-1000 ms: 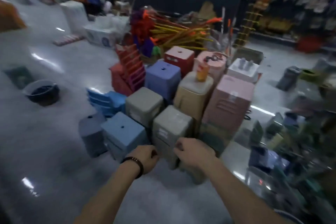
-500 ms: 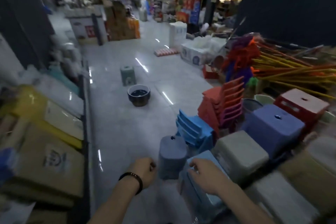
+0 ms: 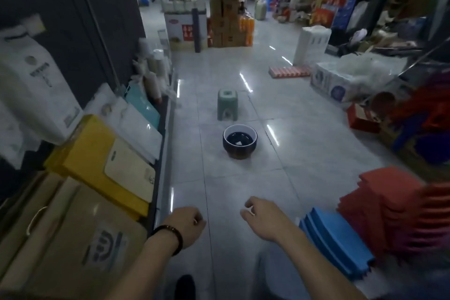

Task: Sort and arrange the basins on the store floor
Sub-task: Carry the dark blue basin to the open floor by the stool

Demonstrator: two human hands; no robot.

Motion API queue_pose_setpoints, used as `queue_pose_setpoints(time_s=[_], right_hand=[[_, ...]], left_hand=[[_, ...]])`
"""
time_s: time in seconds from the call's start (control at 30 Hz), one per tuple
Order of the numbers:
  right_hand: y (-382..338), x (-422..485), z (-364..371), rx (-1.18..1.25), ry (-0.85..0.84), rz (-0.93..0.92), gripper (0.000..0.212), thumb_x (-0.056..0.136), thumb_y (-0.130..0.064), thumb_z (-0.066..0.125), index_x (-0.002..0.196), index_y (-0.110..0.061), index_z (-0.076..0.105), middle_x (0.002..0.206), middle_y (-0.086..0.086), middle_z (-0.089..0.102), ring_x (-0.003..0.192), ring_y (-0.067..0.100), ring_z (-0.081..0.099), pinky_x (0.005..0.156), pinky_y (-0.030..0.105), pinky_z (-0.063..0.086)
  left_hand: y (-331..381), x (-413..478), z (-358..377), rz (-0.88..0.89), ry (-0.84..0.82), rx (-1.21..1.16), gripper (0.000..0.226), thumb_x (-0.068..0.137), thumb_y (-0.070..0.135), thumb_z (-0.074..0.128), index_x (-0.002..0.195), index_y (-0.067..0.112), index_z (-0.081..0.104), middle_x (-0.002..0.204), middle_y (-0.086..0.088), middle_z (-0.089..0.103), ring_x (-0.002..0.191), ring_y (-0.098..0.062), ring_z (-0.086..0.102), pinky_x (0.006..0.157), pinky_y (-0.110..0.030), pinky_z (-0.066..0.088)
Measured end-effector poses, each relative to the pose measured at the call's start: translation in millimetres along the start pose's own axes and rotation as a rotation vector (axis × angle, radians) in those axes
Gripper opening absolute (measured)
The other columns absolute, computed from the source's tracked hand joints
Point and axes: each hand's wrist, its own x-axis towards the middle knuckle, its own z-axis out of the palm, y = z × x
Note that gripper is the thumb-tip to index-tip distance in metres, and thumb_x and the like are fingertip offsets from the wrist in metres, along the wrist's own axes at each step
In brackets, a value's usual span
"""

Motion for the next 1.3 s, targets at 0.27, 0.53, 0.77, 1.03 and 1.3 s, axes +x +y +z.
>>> queue_pose_setpoints(time_s=[0.27, 0.53, 0.77, 1.03, 1.3], right_hand=[[-58.4, 211.3, -59.5, 0.088, 0.019, 0.16, 0.044, 0.098, -0.054, 0.059, 0.13, -0.025, 0.064, 0.122, 0.003, 0.07, 0.102, 0.017, 0.066, 0.087, 0.027, 0.05], [-56.9, 391.6, -144.0, 0.154, 0.13, 0.255, 0.042, 0.1, -0.05, 0.058, 0.133, -0.023, 0.062, 0.124, 0.003, 0.069, 0.097, 0.014, 0.059, 0.084, 0.025, 0.044], [-26.9, 588.1, -221.3, 0.238, 0.115, 0.239, 0.036, 0.104, -0.031, 0.056, 0.132, -0.008, 0.061, 0.125, 0.012, 0.068, 0.102, 0.021, 0.063, 0.077, 0.024, 0.042], [-6.0, 779.7, -283.1, 0.32, 0.017, 0.317, 0.047, 0.1, -0.047, 0.059, 0.136, -0.016, 0.06, 0.118, 0.005, 0.065, 0.103, 0.02, 0.063, 0.075, 0.026, 0.045], [49.9, 954.2, -299.6, 0.455, 0.037, 0.527, 0.043, 0.105, -0.041, 0.055, 0.138, -0.013, 0.055, 0.132, 0.01, 0.063, 0.101, 0.018, 0.057, 0.078, 0.026, 0.043]], left_hand=[[-31.3, 234.5, -110.9, 0.056, -0.083, 0.016, 0.024, 0.093, 0.049, 0.055, 0.107, 0.033, 0.067, 0.116, 0.005, 0.068, 0.102, -0.014, 0.064, 0.092, -0.03, 0.055], [14.3, 451.0, -232.9, 0.131, -0.085, 0.032, 0.025, 0.092, 0.045, 0.056, 0.109, 0.032, 0.069, 0.113, 0.004, 0.068, 0.098, -0.015, 0.065, 0.089, -0.031, 0.056], [73.1, 637.9, -288.7, 0.123, -0.092, 0.048, 0.027, 0.096, 0.042, 0.055, 0.116, 0.029, 0.066, 0.117, 0.003, 0.068, 0.101, -0.015, 0.064, 0.091, -0.029, 0.056], [132.1, 819.9, -346.6, 0.111, -0.127, -0.096, 0.018, 0.096, 0.038, 0.059, 0.11, 0.031, 0.066, 0.104, 0.008, 0.065, 0.091, -0.011, 0.062, 0.078, -0.022, 0.049], [138.3, 1049.0, -342.8, 0.049, -0.342, -0.188, 0.036, 0.101, 0.05, 0.05, 0.123, 0.022, 0.058, 0.11, 0.004, 0.059, 0.098, -0.014, 0.059, 0.074, -0.023, 0.045]])
